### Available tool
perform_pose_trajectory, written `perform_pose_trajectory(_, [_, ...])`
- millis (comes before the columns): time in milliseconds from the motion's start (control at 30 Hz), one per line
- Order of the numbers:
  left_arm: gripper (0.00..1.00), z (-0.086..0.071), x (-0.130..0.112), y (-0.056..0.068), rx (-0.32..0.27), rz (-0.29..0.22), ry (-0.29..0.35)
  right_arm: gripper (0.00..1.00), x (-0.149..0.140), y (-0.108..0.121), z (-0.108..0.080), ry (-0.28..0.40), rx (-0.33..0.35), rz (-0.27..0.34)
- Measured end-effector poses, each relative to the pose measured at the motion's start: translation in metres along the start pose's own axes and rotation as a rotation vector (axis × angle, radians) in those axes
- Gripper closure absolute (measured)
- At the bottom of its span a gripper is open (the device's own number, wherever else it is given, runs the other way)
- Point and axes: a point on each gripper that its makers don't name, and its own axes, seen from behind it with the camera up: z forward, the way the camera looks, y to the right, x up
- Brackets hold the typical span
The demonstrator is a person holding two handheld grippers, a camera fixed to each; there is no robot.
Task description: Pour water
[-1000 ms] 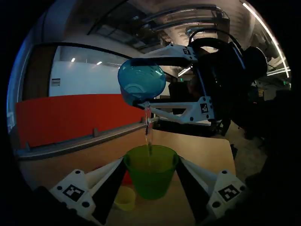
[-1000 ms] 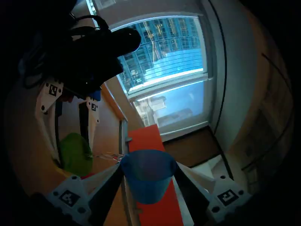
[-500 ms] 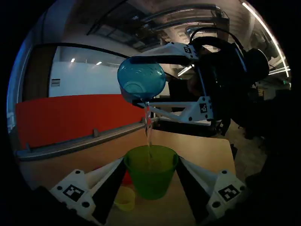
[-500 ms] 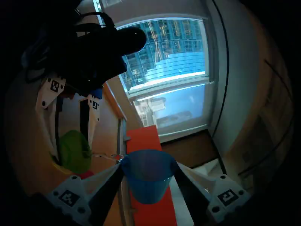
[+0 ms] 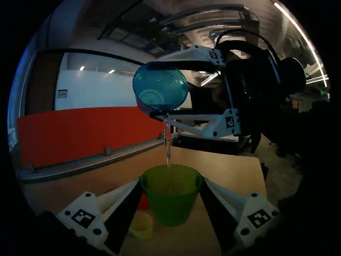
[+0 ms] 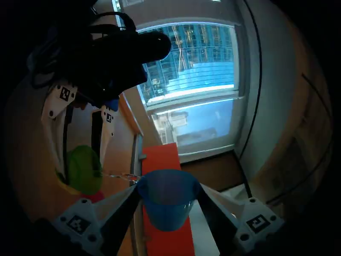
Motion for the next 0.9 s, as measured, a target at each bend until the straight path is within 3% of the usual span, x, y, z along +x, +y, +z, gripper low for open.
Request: perform_pose_trajectory(900, [0.12, 0.0005, -0.0002, -0.0019, -0.002, -0.004, 0.0, 0.09, 0.0063, 0.0033, 0.0052, 0.001, -0.006, -0.101])
